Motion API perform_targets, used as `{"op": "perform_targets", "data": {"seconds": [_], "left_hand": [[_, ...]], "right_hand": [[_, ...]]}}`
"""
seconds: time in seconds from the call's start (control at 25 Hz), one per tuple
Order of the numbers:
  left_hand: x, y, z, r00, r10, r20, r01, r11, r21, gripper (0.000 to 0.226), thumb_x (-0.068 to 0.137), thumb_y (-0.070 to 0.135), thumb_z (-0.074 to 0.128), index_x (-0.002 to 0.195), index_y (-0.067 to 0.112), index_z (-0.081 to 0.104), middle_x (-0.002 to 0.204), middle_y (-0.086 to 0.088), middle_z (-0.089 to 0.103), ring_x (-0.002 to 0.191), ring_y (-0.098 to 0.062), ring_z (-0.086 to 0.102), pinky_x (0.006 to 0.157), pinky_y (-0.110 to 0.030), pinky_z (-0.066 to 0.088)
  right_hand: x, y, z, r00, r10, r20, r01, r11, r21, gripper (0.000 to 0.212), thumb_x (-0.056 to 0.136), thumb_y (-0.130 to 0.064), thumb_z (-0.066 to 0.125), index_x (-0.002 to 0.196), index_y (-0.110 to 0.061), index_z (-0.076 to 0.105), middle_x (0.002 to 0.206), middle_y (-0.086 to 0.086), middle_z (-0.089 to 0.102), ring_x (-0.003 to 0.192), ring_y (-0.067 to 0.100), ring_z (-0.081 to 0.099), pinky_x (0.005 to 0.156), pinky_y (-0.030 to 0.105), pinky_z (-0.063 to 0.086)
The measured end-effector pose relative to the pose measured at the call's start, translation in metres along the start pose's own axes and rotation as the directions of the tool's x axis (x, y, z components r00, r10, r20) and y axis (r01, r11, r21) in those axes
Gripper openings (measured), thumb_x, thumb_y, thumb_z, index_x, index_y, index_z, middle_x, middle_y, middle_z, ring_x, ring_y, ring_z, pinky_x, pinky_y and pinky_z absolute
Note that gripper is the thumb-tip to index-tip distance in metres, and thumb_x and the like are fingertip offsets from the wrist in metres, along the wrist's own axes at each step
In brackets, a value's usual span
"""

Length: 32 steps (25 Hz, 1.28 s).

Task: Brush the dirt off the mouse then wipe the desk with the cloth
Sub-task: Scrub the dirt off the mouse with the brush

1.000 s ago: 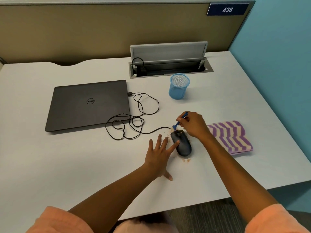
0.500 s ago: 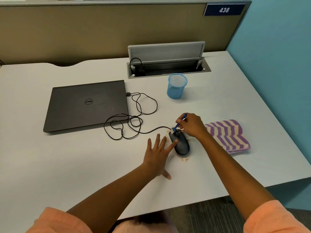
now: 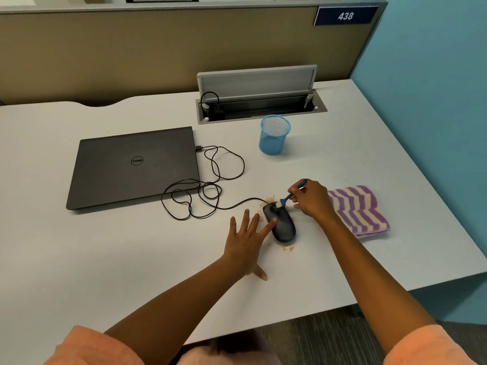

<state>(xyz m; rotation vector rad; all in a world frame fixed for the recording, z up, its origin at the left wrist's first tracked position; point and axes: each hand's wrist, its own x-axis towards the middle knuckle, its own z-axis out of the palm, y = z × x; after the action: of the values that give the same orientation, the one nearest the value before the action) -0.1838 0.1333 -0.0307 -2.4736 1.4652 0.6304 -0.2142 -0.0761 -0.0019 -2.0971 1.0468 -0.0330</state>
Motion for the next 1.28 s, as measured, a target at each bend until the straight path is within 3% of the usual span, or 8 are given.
{"op": "perform_targets", "data": {"seconds": [0.12, 0.24, 0.4, 0.48, 0.68, 0.88, 1.04, 1.28], "left_hand": [[0.001, 0.000, 0.000, 1.000, -0.001, 0.001, 0.001, 1.000, -0.002, 0.138, 0.064, 0.072, 0.076, 0.153, 0.034, -0.023, 0.165, -0.012, -0.013, 0.148, -0.038, -0.021, 0.116, -0.060, -0.007], [0.001, -0.001, 0.001, 1.000, 0.004, 0.000, -0.004, 1.000, -0.008, 0.138, 0.064, 0.072, 0.076, 0.154, 0.033, -0.022, 0.165, -0.012, -0.013, 0.148, -0.038, -0.021, 0.116, -0.060, -0.007], [0.001, 0.000, 0.001, 1.000, 0.002, 0.000, -0.002, 1.000, -0.010, 0.139, 0.064, 0.072, 0.076, 0.153, 0.034, -0.024, 0.165, -0.012, -0.012, 0.148, -0.038, -0.021, 0.116, -0.060, -0.007], [0.001, 0.000, 0.001, 1.000, 0.002, -0.005, -0.002, 1.000, -0.009, 0.139, 0.064, 0.072, 0.076, 0.153, 0.034, -0.024, 0.165, -0.012, -0.012, 0.148, -0.038, -0.020, 0.116, -0.060, -0.007], [0.001, 0.000, 0.002, 1.000, 0.003, -0.016, -0.003, 1.000, 0.000, 0.140, 0.063, 0.073, 0.076, 0.153, 0.033, -0.024, 0.165, -0.013, -0.010, 0.148, -0.039, -0.018, 0.116, -0.060, -0.006], [0.001, 0.000, 0.000, 1.000, 0.004, -0.012, -0.004, 1.000, -0.006, 0.139, 0.063, 0.072, 0.076, 0.153, 0.033, -0.023, 0.165, -0.013, -0.010, 0.148, -0.039, -0.019, 0.116, -0.060, -0.006], [0.001, 0.000, 0.001, 1.000, -0.004, -0.005, 0.004, 1.000, 0.011, 0.140, 0.064, 0.073, 0.075, 0.152, 0.033, -0.025, 0.165, -0.013, -0.011, 0.148, -0.039, -0.020, 0.116, -0.060, -0.006], [0.001, 0.000, 0.000, 1.000, -0.001, -0.007, 0.001, 1.000, 0.008, 0.139, 0.064, 0.072, 0.076, 0.153, 0.033, -0.023, 0.165, -0.013, -0.010, 0.149, -0.039, -0.018, 0.116, -0.060, -0.006]], "right_hand": [[-0.001, 0.004, -0.008, 0.997, 0.029, -0.075, -0.021, 0.995, 0.100, 0.014, 0.093, -0.015, 0.060, 0.101, -0.009, 0.070, 0.104, 0.013, 0.072, 0.094, 0.027, 0.070, 0.086, 0.044, 0.058], [-0.010, -0.002, -0.003, 1.000, -0.009, -0.010, 0.010, 0.989, 0.148, 0.011, 0.094, -0.017, 0.059, 0.096, -0.012, 0.069, 0.099, 0.012, 0.073, 0.084, 0.020, 0.071, 0.077, 0.037, 0.061], [-0.010, 0.001, -0.007, 0.996, 0.015, -0.090, -0.016, 1.000, -0.005, 0.017, 0.095, -0.017, 0.057, 0.106, -0.008, 0.068, 0.107, 0.014, 0.071, 0.098, 0.029, 0.068, 0.088, 0.045, 0.057], [-0.010, 0.001, -0.011, 0.994, 0.000, -0.107, 0.001, 1.000, 0.012, 0.016, 0.095, -0.018, 0.057, 0.103, -0.010, 0.068, 0.105, 0.013, 0.072, 0.096, 0.029, 0.069, 0.087, 0.045, 0.057], [-0.020, -0.008, 0.000, 0.994, -0.099, -0.044, 0.088, 0.977, -0.196, 0.015, 0.095, -0.016, 0.056, 0.101, -0.015, 0.069, 0.103, 0.005, 0.072, 0.088, 0.021, 0.065, 0.073, 0.026, 0.051], [-0.020, -0.017, 0.005, 0.992, -0.099, -0.075, 0.088, 0.987, -0.137, 0.016, 0.097, -0.015, 0.053, 0.103, -0.012, 0.067, 0.103, 0.009, 0.072, 0.093, 0.025, 0.068, 0.076, 0.031, 0.054], [-0.019, -0.009, -0.003, 0.997, -0.061, 0.051, 0.075, 0.929, -0.363, 0.015, 0.092, -0.014, 0.059, 0.103, -0.013, 0.067, 0.108, 0.006, 0.070, 0.090, 0.021, 0.063, 0.068, 0.023, 0.043], [-0.019, -0.022, 0.002, 0.989, -0.143, -0.038, 0.130, 0.964, -0.232, 0.018, 0.097, -0.015, 0.051, 0.101, -0.014, 0.069, 0.103, 0.007, 0.072, 0.090, 0.024, 0.066, 0.071, 0.026, 0.047]]}}
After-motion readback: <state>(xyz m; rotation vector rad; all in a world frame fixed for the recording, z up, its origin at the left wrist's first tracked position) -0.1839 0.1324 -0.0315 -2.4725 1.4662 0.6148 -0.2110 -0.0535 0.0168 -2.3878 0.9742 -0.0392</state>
